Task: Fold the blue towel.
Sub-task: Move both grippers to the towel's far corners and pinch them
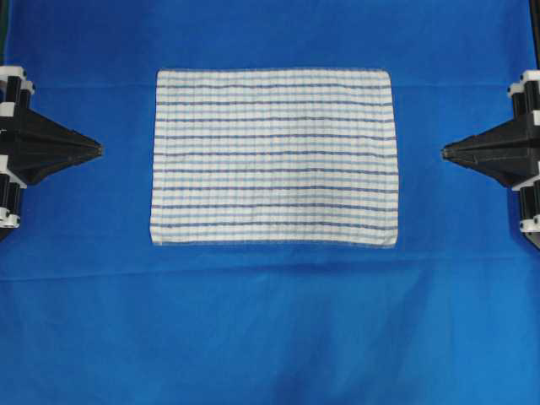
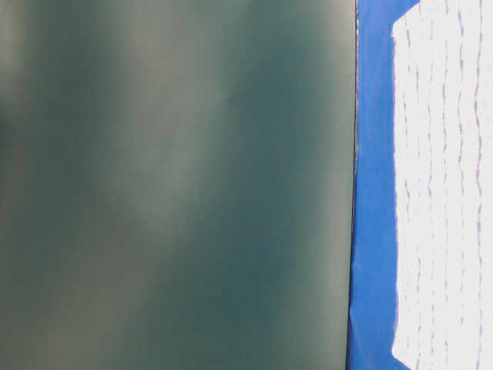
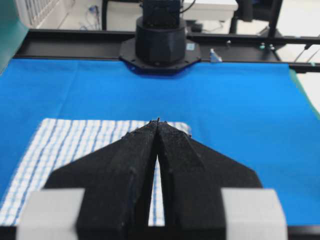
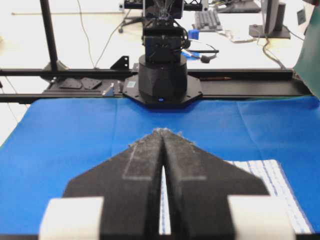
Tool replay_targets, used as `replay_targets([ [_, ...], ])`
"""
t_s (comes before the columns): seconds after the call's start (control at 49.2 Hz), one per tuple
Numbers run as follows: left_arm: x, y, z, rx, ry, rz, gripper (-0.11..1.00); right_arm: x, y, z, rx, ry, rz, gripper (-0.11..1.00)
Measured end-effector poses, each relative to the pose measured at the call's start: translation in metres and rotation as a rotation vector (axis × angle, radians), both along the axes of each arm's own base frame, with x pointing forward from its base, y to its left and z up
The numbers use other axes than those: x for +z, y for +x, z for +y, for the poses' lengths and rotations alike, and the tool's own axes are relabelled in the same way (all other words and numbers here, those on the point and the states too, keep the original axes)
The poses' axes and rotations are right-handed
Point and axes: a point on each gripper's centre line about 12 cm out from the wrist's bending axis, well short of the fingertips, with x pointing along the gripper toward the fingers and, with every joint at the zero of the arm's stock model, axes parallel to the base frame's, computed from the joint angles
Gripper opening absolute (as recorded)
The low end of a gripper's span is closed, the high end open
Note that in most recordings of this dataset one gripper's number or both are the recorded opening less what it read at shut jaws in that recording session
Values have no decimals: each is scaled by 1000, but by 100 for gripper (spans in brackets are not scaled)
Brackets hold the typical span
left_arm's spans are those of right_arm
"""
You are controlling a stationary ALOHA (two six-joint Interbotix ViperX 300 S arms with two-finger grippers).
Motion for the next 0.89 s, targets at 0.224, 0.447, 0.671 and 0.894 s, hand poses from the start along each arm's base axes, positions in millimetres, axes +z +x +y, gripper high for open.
replay_targets([
  [0.224,-4,4,4,20,-32,20,0,6,5,-6,-28,0,2,0],
  [0.447,-16,11,25,122,-37,73,0,-6,13,-34,-161,22,100,0],
  [0.671,-38,18,53,243,-54,167,0,-28,20,-69,-307,60,204,0],
  [0.894,-68,27,79,343,-84,287,31,-63,32,-105,-428,115,359,20],
])
